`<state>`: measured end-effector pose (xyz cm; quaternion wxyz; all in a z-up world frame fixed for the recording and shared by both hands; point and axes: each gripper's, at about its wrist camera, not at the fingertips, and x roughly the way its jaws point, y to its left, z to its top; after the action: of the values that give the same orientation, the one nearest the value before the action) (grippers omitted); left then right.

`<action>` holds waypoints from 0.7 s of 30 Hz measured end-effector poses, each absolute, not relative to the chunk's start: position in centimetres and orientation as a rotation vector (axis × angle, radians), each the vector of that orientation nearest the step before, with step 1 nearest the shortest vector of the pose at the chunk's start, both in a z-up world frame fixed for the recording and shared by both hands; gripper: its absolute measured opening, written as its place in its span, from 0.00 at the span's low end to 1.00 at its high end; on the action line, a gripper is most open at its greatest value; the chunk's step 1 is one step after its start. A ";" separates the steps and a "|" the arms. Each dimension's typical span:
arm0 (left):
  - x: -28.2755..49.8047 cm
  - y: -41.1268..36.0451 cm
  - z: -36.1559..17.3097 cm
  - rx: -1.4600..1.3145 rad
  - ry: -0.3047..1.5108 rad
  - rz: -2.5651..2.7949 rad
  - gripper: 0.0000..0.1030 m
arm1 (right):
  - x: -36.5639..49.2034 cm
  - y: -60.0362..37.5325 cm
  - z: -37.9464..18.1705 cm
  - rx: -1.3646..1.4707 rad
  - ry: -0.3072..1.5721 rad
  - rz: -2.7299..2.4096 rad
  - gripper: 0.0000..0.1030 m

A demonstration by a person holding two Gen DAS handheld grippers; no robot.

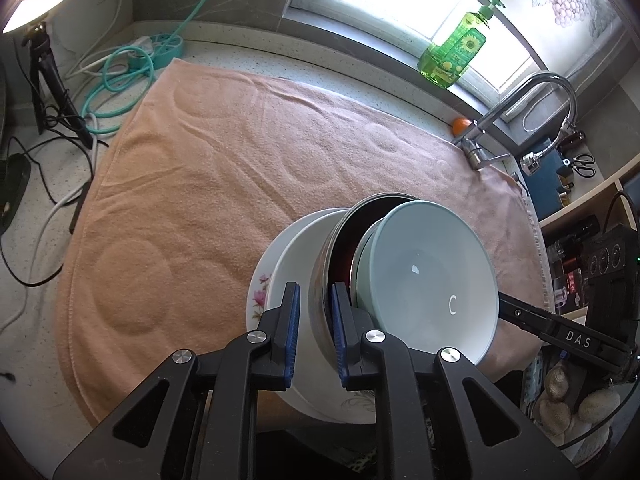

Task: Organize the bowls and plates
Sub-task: 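Set the bowl stack onto the white floral plate stack with both tools, then open both tools and pull them back from the stack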

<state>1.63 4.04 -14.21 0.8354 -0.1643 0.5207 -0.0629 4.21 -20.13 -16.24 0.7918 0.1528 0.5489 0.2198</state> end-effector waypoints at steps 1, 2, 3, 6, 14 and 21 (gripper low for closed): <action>1.5 4.0 -14.1 -0.342 1.099 -0.129 0.14 | 4.1 -20.2 -16.2 0.328 1.179 0.474 0.11; 1.4 3.9 -14.0 -0.335 1.096 -0.126 0.14 | 4.0 -20.3 -16.1 0.327 1.177 0.474 0.11; 1.3 3.9 -13.9 -0.327 1.091 -0.122 0.14 | 3.9 -20.3 -16.1 0.327 1.175 0.473 0.12; 1.0 3.8 -13.7 -0.320 1.083 -0.115 0.14 | 3.6 -20.7 -15.8 0.323 1.164 0.469 0.12; 0.2 3.9 -13.0 -0.308 1.064 -0.090 0.14 | 3.0 -22.3 -15.4 0.358 1.141 0.458 0.15; -0.8 4.4 -11.7 -0.301 1.027 -0.068 0.14 | 1.9 -23.2 -14.1 0.337 1.083 0.425 0.15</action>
<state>-0.83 4.44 -11.69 0.8596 -0.1433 0.4894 -0.0326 1.87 -23.18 -14.13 0.8222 0.1585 0.5089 0.1999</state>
